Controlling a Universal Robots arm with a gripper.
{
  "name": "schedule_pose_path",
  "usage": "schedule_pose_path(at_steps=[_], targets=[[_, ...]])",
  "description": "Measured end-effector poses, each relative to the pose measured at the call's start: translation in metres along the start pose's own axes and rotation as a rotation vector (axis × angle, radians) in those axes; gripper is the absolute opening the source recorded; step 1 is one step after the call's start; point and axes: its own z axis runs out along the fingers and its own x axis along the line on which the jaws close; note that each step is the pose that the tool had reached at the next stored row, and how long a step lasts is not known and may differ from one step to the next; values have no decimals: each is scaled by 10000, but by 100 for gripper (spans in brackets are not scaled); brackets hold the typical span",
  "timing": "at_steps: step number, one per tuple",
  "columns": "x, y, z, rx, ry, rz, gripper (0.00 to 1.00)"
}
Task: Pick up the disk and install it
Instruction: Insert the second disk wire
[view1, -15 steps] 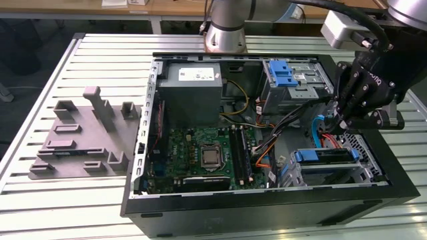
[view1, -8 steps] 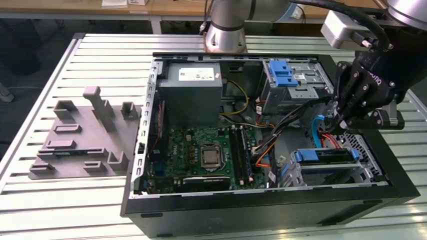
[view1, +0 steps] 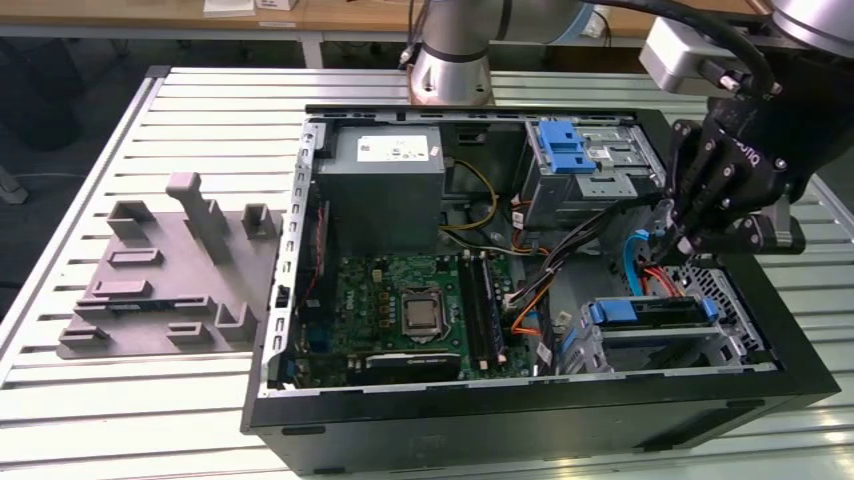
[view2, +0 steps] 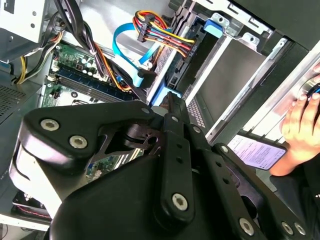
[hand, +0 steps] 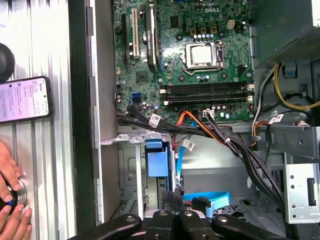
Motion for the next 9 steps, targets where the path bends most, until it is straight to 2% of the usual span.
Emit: schedule_pose_path(at_steps=[4, 9], targets=[[-5, 1, -2, 0, 1, 0, 11], [-5, 2, -44, 0, 1, 0, 11]])
